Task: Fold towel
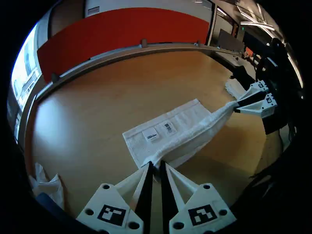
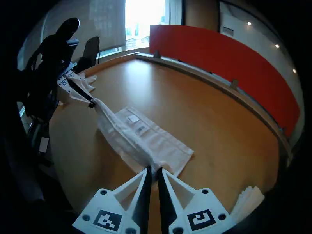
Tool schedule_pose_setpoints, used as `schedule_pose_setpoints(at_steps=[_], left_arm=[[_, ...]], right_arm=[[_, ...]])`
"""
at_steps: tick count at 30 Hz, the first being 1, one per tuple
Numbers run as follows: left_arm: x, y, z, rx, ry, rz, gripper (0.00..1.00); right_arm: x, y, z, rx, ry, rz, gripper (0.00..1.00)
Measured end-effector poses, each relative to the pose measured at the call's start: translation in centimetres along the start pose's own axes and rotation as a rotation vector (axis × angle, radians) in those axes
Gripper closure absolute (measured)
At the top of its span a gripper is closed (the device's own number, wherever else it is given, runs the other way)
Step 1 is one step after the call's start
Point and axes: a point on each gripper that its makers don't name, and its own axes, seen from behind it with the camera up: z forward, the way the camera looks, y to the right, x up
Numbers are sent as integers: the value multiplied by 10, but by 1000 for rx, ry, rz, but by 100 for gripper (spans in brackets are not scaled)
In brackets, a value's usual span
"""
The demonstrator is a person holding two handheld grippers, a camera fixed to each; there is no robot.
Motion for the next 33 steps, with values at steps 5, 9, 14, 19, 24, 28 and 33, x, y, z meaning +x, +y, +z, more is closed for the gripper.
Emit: schedule_pose_setpoints(at_steps=[5,9,14,19,24,28,33], left_arm=[[2,-7,14,13,-14,-7,87],[-1,-10,24,16,-33,-8,87],[-2,-13,37,11,-45,-1,87],[-3,-19,50,22,-55,11,87],[-4,-25,62,35,-69,21,87],[-5,-28,71,43,-78,25,87],[-8,-34,82,59,-95,34,86]], right_arm=[[0,10,15,0,-13,-2,89],[-1,15,24,7,-27,1,89],[-6,20,33,9,-47,-1,89],[-7,25,42,8,-56,2,89],[-10,31,51,5,-67,4,88],[-11,36,59,-3,-73,8,87],[-13,41,69,-6,-81,16,83]])
